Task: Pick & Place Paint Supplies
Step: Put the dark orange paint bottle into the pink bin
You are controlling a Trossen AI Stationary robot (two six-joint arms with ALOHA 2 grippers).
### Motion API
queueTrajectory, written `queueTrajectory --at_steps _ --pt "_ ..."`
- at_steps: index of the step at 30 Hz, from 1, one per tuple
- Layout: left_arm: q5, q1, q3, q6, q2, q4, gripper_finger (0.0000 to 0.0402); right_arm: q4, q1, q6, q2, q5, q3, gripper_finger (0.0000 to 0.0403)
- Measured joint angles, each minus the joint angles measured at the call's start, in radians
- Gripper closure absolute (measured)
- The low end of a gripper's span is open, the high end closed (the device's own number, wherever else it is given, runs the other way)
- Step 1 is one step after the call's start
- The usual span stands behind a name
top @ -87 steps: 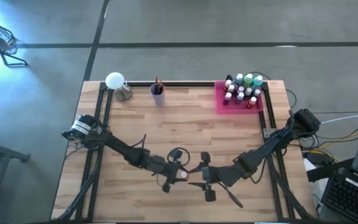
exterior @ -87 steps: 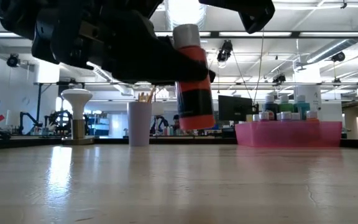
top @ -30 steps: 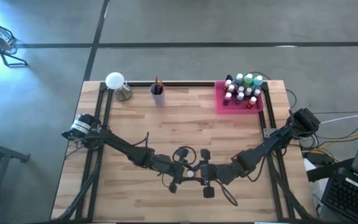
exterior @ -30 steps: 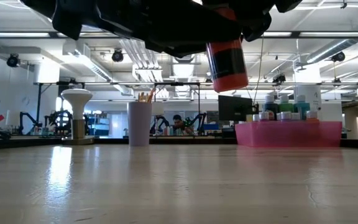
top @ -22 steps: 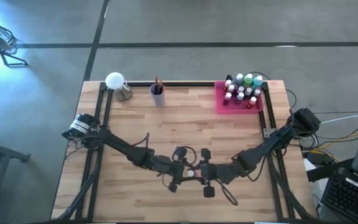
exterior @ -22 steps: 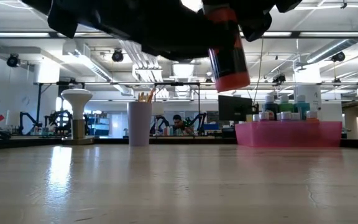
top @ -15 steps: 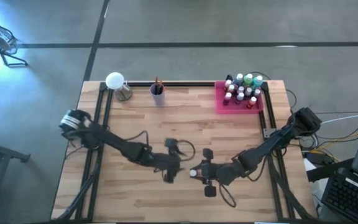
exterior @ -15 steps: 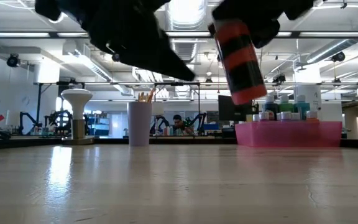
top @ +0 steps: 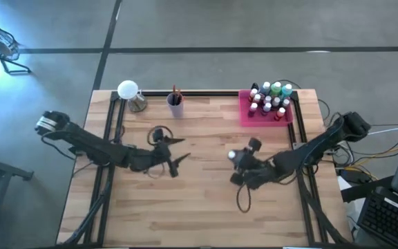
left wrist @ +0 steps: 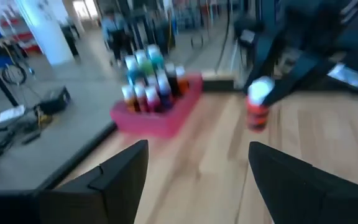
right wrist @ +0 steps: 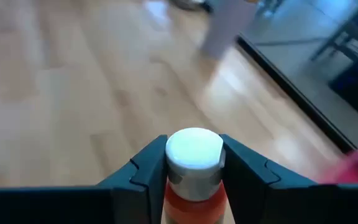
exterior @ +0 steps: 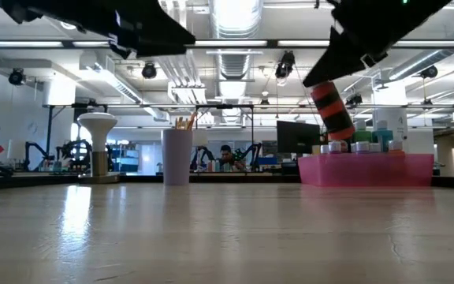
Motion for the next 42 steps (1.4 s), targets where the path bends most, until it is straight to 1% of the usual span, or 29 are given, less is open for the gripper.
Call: queueTrajectory --at_steps 2,5,7,9,11,14,19,22,26,30,35,39,42 --pt "0.001 0.008 -0.043 0.023 -0.043 0.070 0.0119 -0.004 -0.042 0.000 -0.049 0.001 -0.041 0.0288" --pt "0.002 0.018 -0.088 0.047 -0.096 0.144 0.0119 -0.005 -0.108 0.001 -0.139 0.006 -0.111 0.0289" --pt "0.000 0.023 -0.109 0.055 -0.126 0.160 0.0119 0.007 -0.148 0.003 -0.204 0.032 -0.157 0.0289" --pt "0.001 0.024 -0.122 0.062 -0.149 0.167 0.0119 0.038 -0.180 0.003 -0.270 0.081 -0.213 0.0285" --pt "0.001 0.026 -0.130 0.062 -0.164 0.164 0.0119 0.116 -0.210 -0.003 -0.339 0.128 -0.267 0.0279" --pt "0.003 0.027 -0.129 0.073 -0.171 0.164 0.0119 0.262 -0.264 -0.054 -0.421 0.194 -0.352 0.0280" --pt "0.009 0.030 -0.126 0.093 -0.167 0.166 0.0119 0.474 -0.384 -0.170 -0.511 0.203 -0.465 0.0289" --pt "0.009 0.032 -0.126 0.096 -0.168 0.165 0.0119 0.533 -0.454 -0.195 -0.539 0.203 -0.499 0.0284" --pt "0.009 0.034 -0.126 0.100 -0.168 0.166 0.0119 0.553 -0.536 -0.183 -0.552 0.198 -0.533 0.0272" --pt "0.009 0.042 -0.126 0.115 -0.169 0.171 0.0119 0.554 -0.598 -0.181 -0.536 0.161 -0.544 0.0284" --pt "0.009 0.050 -0.126 0.123 -0.169 0.173 0.0119 0.566 -0.657 -0.179 -0.507 0.158 -0.551 0.0289" --pt "0.009 0.053 -0.126 0.123 -0.169 0.173 0.0119 0.663 -0.692 -0.179 -0.477 0.152 -0.588 0.0270" --pt "0.009 0.055 -0.126 0.124 -0.169 0.173 0.0119 0.756 -0.713 -0.179 -0.449 0.149 -0.632 0.0271"
